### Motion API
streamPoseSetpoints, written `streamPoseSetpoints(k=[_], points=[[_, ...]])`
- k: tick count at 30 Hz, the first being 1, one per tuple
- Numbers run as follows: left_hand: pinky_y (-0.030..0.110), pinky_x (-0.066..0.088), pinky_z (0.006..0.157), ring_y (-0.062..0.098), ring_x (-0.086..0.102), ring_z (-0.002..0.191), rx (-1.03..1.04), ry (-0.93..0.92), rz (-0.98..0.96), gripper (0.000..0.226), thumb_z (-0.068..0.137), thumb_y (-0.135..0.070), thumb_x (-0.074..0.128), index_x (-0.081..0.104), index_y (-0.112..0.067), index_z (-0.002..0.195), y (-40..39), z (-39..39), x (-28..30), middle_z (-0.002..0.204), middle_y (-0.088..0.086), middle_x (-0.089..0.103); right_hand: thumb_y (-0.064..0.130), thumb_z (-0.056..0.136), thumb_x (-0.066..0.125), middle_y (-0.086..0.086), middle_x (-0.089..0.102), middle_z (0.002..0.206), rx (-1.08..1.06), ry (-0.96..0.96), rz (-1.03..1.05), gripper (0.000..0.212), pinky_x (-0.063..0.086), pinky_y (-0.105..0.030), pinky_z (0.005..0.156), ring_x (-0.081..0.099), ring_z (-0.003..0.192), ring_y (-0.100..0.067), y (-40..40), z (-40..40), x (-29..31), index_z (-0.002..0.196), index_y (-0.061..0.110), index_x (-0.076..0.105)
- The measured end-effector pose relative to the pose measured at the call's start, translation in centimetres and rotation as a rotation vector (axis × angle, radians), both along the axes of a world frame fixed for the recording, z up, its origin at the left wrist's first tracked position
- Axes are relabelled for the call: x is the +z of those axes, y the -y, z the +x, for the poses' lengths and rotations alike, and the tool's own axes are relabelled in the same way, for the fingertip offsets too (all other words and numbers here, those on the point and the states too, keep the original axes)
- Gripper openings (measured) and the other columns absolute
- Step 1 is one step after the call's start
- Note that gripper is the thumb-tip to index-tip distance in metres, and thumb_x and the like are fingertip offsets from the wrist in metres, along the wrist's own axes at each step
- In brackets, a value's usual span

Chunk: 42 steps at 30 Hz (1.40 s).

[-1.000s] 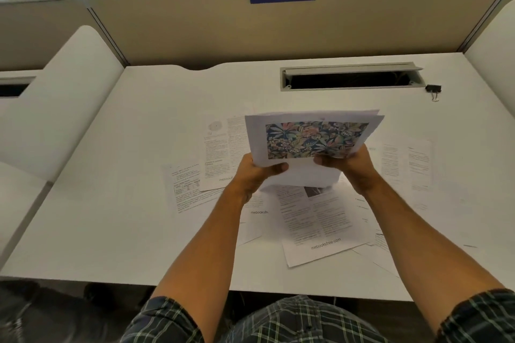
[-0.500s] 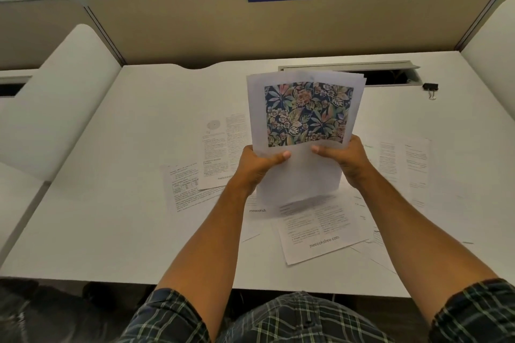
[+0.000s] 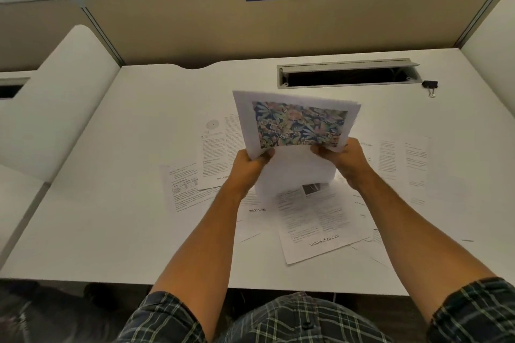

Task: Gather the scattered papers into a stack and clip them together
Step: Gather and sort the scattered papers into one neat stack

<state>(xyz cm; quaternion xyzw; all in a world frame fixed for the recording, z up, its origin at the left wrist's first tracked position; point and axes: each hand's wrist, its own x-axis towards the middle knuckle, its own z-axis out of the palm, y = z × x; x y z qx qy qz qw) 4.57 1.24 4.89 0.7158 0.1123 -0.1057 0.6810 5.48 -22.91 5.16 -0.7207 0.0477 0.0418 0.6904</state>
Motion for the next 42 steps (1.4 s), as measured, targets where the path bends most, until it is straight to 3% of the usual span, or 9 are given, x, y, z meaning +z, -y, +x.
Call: streamPoseSetpoints(k=[2,6,10,16,26,30,33,36,42], points=[[0.042,0.058,0.092,0.026,0.069,0.106,0.092,-0.011,0.052,0.040,0.092,-0.033,0.074,0.065,-0.013,0.125,-0.5,0.2,-0.4,0.115,0.005,0.072,0.022,0.094,0.073,0.001,0.075,0.099,-0.015,0.020,-0.021,0.010,0.059,-0.026,0.073,0.070,0.086,-0.013,-0.2,0.3,0.1,0.103,0.018,0.074],[0.041,0.053,0.096,0.033,0.064,0.114,0.292,-0.072,0.097,0.051,0.093,-0.024,0.074,0.058,-0.001,0.137,-2.7,0.0,-2.1,0.125,0.012,0.067,0.033,0.092,0.074,-0.002,0.077,0.094,-0.159,-0.107,-0.236,0.023,0.058,-0.039,0.075,0.073,0.078,-0.017,0.7,0.6,-2.6,0.107,0.016,0.072],[0.043,0.049,0.101,0.037,0.059,0.120,0.310,-0.240,0.143,0.054,0.093,-0.017,0.074,0.054,0.001,0.140,-4.2,-1.3,-4.3,0.136,0.017,0.062,0.052,0.071,0.087,-0.008,0.066,0.115,-0.110,-0.326,-0.822,0.072,0.055,-0.038,0.082,0.065,0.105,-0.029,0.4,-0.9,-5.0,0.122,0.008,0.061],[0.037,0.049,0.093,0.035,0.060,0.111,0.288,-0.314,0.215,0.052,0.093,-0.016,0.074,0.055,0.005,0.137,-4.4,-2.1,-5.3,0.133,0.020,0.063,0.067,0.059,0.087,-0.017,0.050,0.130,-0.101,-0.391,-1.161,0.101,0.050,-0.045,0.092,0.051,0.121,-0.035,-1.5,-2.0,-5.3,0.129,0.007,0.047],[0.042,0.051,0.097,0.036,0.060,0.111,0.256,-0.317,0.206,0.055,0.094,-0.021,0.073,0.053,0.002,0.140,-4.7,-2.0,-5.9,0.133,0.019,0.062,0.058,0.055,0.091,-0.010,0.067,0.109,-0.100,-0.417,-0.928,0.087,0.054,-0.035,0.074,0.067,0.099,-0.033,-0.6,-1.5,-6.0,0.117,0.008,0.057],[0.047,0.050,0.102,0.037,0.059,0.116,0.264,-0.331,0.126,0.060,0.092,-0.022,0.076,0.051,-0.001,0.142,-5.2,-2.1,-5.5,0.134,0.015,0.060,0.052,0.072,0.085,-0.005,0.069,0.094,-0.052,-0.325,-0.878,0.051,0.043,-0.028,0.057,0.065,0.079,-0.024,0.1,-1.7,-6.2,0.098,0.012,0.067],[0.046,0.052,0.094,0.035,0.062,0.111,0.278,-0.322,-0.003,0.070,0.078,-0.027,0.085,0.054,-0.004,0.138,-5.7,-2.3,-5.0,0.131,0.013,0.064,0.038,0.085,0.079,-0.006,0.068,0.082,-0.116,-0.242,-0.646,0.033,0.041,-0.028,0.058,0.061,0.070,-0.021,1.1,-1.6,-5.4,0.082,0.011,0.062],[0.044,0.050,0.091,0.035,0.062,0.115,0.307,-0.318,-0.142,0.089,0.062,-0.028,0.089,0.052,-0.004,0.139,-6.0,-2.1,-4.7,0.131,0.014,0.065,0.030,0.089,0.078,-0.009,0.073,0.092,-0.184,-0.156,-0.334,0.031,0.052,-0.032,0.067,0.068,0.078,-0.023,2.4,-0.9,-3.2,0.097,0.003,0.066],[0.058,0.047,0.107,0.041,0.061,0.123,0.246,-0.242,-0.319,0.117,0.038,-0.035,0.104,0.055,-0.002,0.139,-5.3,-0.8,-5.1,0.130,0.018,0.068,0.023,0.090,0.077,-0.008,0.079,0.100,-0.105,-0.084,0.017,0.031,0.062,-0.042,0.080,0.076,0.092,-0.030,3.0,-0.3,-0.5,0.119,0.014,0.069]])
